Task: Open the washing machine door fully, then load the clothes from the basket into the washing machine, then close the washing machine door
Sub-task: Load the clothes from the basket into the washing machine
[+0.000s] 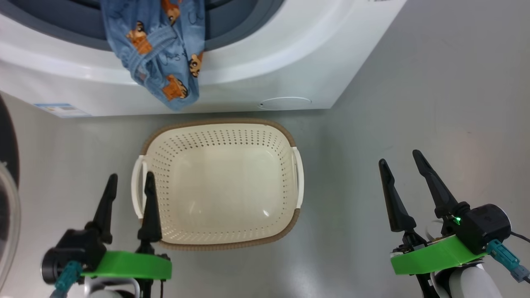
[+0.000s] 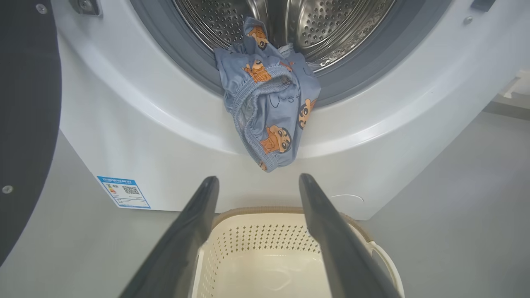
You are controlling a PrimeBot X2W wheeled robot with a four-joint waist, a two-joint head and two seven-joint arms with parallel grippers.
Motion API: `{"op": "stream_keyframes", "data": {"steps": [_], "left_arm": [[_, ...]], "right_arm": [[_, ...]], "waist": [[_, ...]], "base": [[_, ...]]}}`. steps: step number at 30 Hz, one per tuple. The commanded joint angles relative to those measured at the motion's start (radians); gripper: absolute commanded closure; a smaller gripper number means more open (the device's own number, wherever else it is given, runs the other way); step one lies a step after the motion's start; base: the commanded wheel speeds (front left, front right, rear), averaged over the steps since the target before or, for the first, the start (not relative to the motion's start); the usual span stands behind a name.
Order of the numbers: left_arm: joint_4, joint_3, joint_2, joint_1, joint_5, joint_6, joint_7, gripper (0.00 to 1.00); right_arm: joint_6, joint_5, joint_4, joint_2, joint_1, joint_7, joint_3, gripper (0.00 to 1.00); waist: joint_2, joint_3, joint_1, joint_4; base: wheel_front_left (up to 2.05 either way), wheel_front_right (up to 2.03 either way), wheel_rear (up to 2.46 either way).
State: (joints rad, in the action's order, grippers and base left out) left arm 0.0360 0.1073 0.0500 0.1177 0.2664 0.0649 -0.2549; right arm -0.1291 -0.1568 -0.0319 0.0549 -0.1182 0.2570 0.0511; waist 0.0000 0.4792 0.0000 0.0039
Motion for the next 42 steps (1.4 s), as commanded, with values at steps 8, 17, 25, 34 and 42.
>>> {"op": "stream_keyframes", "data": {"steps": [8,17,25,34,42], "left_arm": [[0.013,-0.037,0.049,0.128,-0.014,-0.005,0.018,0.0],[0.147,-0.069,0.105,0.305,-0.009,-0.014,0.029,0.0],[0.268,-0.087,0.159,0.431,-0.008,-0.031,0.022,0.0],[0.356,-0.098,0.206,0.533,-0.015,-0.033,0.013,0.0],[0.403,-0.086,0.206,0.605,-0.026,-0.024,0.004,0.0]], "right_arm": [[-0.002,0.001,-0.026,-0.004,-0.026,0.005,0.046,0.0],[-0.002,-0.056,-0.029,-0.004,-0.053,0.005,0.073,0.0],[-0.002,-0.084,-0.034,-0.005,-0.065,0.005,0.091,0.0],[-0.002,-0.093,-0.042,-0.005,-0.061,0.005,0.093,0.0],[-0.002,-0.088,-0.043,-0.005,-0.058,0.005,0.099,0.0]], "waist": [[0.0,0.066,0.0,-0.074],[0.0,0.133,0.0,-0.148],[0.0,0.172,0.0,-0.204],[0.0,0.191,0.0,-0.23],[0.0,0.192,0.0,-0.235]], "base": [[0.0,0.0,0.0],[0.0,0.0,0.0],[0.0,0.0,0.0],[0.0,0.0,0.0],[0.0,0.0,0.0]]}}
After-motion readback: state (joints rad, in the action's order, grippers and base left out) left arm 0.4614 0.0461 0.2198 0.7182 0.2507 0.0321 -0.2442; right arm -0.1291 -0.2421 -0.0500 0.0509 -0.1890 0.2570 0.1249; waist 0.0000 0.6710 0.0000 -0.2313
